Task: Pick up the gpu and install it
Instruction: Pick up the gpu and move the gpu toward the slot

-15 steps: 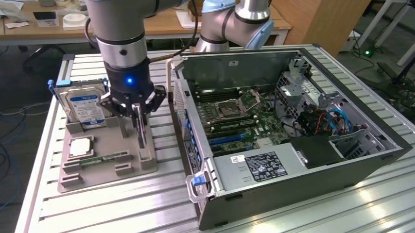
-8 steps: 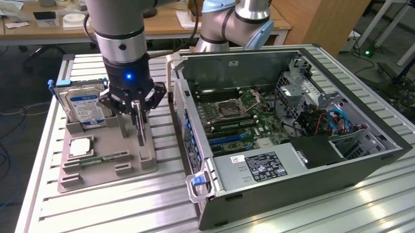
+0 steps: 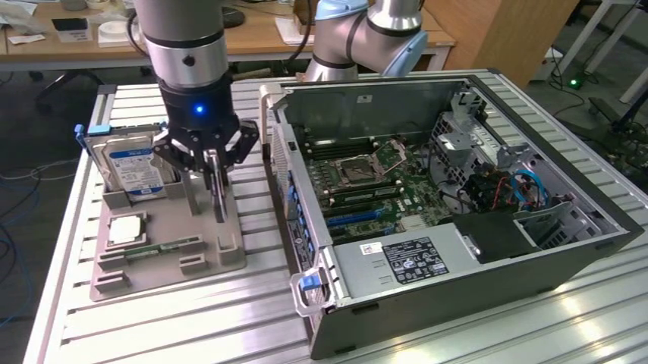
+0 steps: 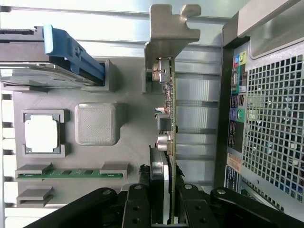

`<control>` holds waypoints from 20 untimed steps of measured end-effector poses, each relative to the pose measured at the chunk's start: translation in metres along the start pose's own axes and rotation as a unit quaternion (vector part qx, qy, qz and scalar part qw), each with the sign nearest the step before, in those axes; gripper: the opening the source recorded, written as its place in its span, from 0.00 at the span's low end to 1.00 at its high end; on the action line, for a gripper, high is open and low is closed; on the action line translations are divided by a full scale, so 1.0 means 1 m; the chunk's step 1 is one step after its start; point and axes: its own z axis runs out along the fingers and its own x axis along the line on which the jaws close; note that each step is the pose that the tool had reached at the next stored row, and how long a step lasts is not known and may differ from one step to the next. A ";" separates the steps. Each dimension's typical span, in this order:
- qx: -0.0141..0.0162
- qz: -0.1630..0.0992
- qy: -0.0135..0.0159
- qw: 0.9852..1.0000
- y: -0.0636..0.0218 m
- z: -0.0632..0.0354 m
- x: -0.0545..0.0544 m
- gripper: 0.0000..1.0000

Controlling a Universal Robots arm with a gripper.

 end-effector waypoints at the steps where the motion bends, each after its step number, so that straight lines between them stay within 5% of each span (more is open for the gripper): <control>1: 0.000 0.000 0.000 1.000 -0.0001 -0.0016 0.000 0.28; 20: -0.002 0.000 0.000 1.000 -0.0005 -0.0250 -0.001 0.28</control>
